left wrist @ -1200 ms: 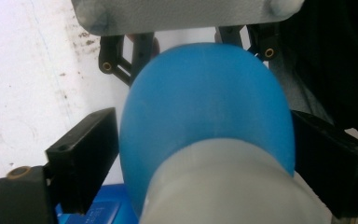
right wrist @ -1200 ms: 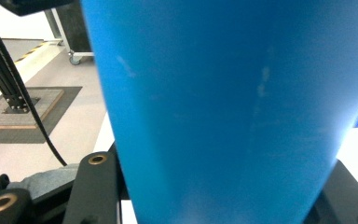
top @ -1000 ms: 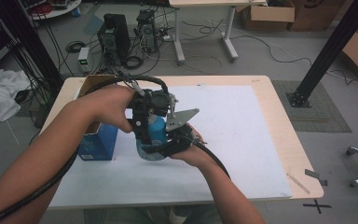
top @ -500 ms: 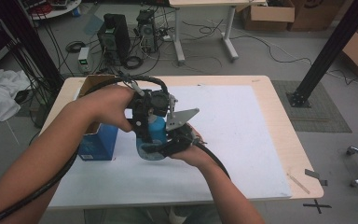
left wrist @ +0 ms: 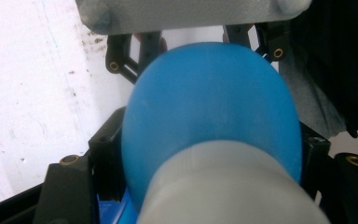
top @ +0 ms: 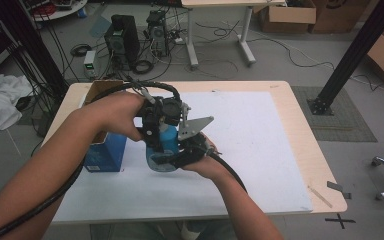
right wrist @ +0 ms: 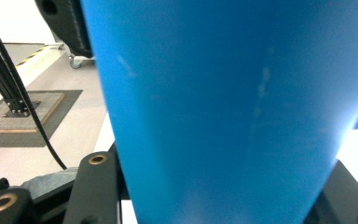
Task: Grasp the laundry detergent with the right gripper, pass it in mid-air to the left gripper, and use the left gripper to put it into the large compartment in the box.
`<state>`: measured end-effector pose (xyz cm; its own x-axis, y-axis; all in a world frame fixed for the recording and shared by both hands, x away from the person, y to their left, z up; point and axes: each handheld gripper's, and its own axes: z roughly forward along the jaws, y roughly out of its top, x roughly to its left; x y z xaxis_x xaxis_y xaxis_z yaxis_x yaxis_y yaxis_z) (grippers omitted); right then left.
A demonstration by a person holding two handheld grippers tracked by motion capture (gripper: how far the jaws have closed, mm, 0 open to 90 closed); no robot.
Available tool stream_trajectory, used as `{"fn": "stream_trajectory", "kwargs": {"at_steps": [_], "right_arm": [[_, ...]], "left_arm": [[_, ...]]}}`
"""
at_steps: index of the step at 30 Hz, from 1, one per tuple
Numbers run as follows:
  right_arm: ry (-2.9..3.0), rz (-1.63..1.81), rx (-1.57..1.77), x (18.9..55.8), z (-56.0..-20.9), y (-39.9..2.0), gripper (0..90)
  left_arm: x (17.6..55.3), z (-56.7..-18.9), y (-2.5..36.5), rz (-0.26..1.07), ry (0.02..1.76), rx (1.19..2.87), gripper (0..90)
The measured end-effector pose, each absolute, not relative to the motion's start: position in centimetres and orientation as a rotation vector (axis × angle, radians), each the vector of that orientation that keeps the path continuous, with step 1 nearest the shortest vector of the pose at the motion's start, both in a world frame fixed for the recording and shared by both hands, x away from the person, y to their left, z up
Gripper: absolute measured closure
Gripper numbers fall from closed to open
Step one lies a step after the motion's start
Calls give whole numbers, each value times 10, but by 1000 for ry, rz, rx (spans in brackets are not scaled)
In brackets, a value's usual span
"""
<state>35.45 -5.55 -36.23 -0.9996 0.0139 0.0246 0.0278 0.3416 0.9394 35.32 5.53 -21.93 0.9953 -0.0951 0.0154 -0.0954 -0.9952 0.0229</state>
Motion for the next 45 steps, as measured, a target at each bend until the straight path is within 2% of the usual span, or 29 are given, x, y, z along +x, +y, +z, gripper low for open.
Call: {"fn": "stream_trajectory", "kwargs": {"at_steps": [7, 27, 31, 35, 42, 44, 45], "right_arm": [[-2553, -1776, -62, 354, -363, -56, 454], [-2546, -1816, -38, 351, -363, -60, 428], [-2529, -1840, -14, 351, -362, -61, 396], [-2524, -1837, -26, 352, -361, -64, 324], [-2528, -1831, -44, 352, -362, -68, 277], [-2540, -1836, -99, 353, -362, -75, 203], [-2540, -1836, -99, 353, -362, -75, 203]], "left_arm": [[353, -220, 55, 29, -147, 3120, 376], [348, -217, 46, 40, -118, 3144, 390], [349, -219, 46, 34, -126, 3153, 390], [350, -220, 46, 29, -118, 3151, 389], [353, -218, 50, 12, -91, 3148, 389], [354, -217, 52, 7, -81, 3150, 388], [354, -217, 52, 7, -81, 3150, 388]]}}
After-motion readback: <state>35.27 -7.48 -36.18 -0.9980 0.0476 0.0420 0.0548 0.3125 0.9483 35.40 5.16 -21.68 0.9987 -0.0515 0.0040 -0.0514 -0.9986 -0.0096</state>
